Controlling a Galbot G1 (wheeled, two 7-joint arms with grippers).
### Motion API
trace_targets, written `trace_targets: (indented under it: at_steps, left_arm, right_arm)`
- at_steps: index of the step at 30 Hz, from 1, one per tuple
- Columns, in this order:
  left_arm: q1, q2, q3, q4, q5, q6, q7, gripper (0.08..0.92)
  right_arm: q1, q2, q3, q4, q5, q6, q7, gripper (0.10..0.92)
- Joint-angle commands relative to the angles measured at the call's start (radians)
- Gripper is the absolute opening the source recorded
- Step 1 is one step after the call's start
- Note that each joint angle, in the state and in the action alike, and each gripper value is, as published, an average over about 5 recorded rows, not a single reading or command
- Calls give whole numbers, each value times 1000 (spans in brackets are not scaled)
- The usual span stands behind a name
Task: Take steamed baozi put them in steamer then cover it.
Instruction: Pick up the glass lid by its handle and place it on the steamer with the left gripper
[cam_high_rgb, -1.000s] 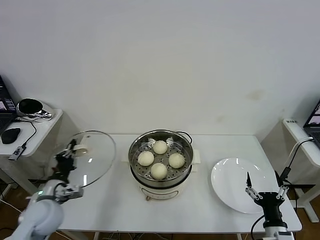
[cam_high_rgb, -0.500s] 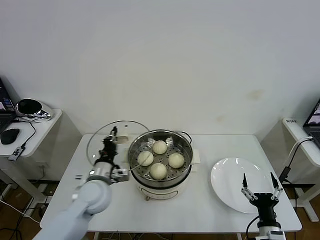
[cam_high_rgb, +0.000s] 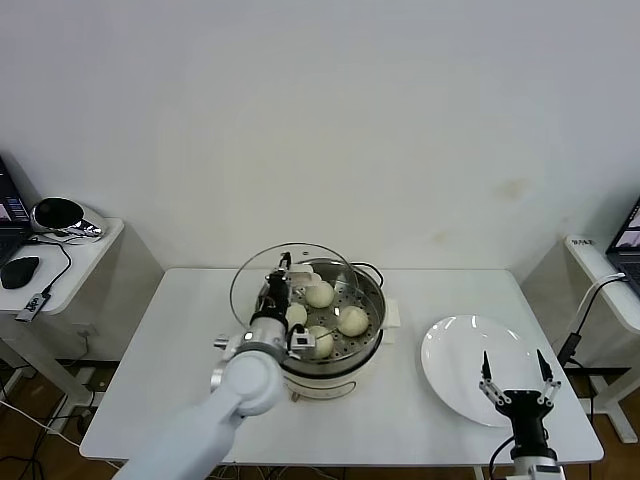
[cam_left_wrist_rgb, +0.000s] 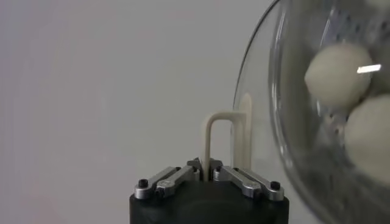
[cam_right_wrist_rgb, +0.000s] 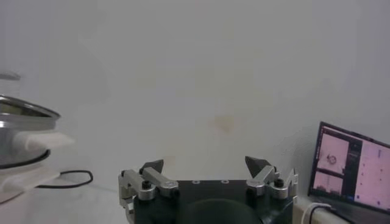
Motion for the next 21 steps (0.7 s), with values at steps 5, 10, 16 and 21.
trace_targets:
  at_steps: [5,10,16,21]
  left_arm:
    - [-18,-52,72,28,8,4,10,151]
    - [-13,-54,78,41,10,-3,-3,151]
    - [-11,-59,79,52,14,-10,-9,151]
    - [-8,-64,83,55,19,-10,-12,151]
  right_arm:
    - [4,2,-8,-15,-3,8,1,823]
    - [4,0,-8,-17,-3,9,1,823]
    - [4,1,-9,-20,-2,11,1,823]
    - [5,1,-11,-21,-2,12,1,823]
